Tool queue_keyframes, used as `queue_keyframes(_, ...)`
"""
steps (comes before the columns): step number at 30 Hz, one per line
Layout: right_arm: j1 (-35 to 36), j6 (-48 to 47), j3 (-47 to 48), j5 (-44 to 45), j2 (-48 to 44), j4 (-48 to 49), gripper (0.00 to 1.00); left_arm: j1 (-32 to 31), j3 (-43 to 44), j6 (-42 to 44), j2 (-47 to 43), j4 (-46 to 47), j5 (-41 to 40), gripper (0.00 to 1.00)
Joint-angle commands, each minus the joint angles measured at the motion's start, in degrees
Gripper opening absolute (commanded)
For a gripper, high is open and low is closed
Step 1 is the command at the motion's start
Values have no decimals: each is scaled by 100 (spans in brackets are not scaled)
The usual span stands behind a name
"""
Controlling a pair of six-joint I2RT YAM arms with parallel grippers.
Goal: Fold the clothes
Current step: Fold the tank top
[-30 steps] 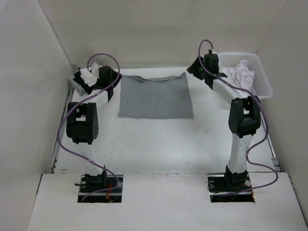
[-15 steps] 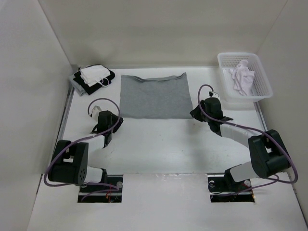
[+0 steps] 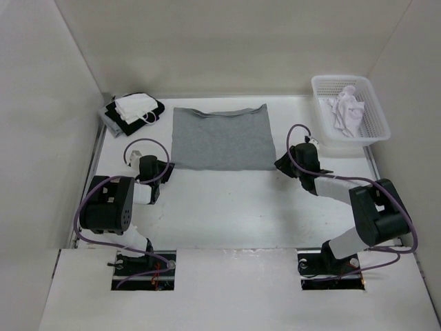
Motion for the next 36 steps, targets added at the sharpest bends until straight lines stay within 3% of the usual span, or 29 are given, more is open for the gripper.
queue_keyframes(1, -12, 193, -6, 82, 38, 328, 38, 91, 89, -128, 138, 389, 72, 12)
queue_keyframes(5, -21, 307, -94, 196, 3, 205, 43, 91, 19, -155, 15, 381, 37, 5)
queue_keyframes(12, 67, 404, 151, 389, 72, -401, 46, 153, -157, -76, -258, 328, 10, 3)
queue_keyframes(18, 155, 641, 433, 460, 380, -648, 42, 153, -114, -93, -293, 328, 80, 3)
queue_keyframes(26, 155, 984, 811, 407, 881, -876, 32, 144, -148, -128, -591, 363, 160, 3)
queue_keyframes(32, 190, 1160, 908, 424, 1022, -894, 4, 179, -157, -172, -513, 424, 203, 3)
queue_keyframes(36, 269, 1020, 680, 713, 489, -596, 0, 170, -140, -278, -529, 582, 370, 0)
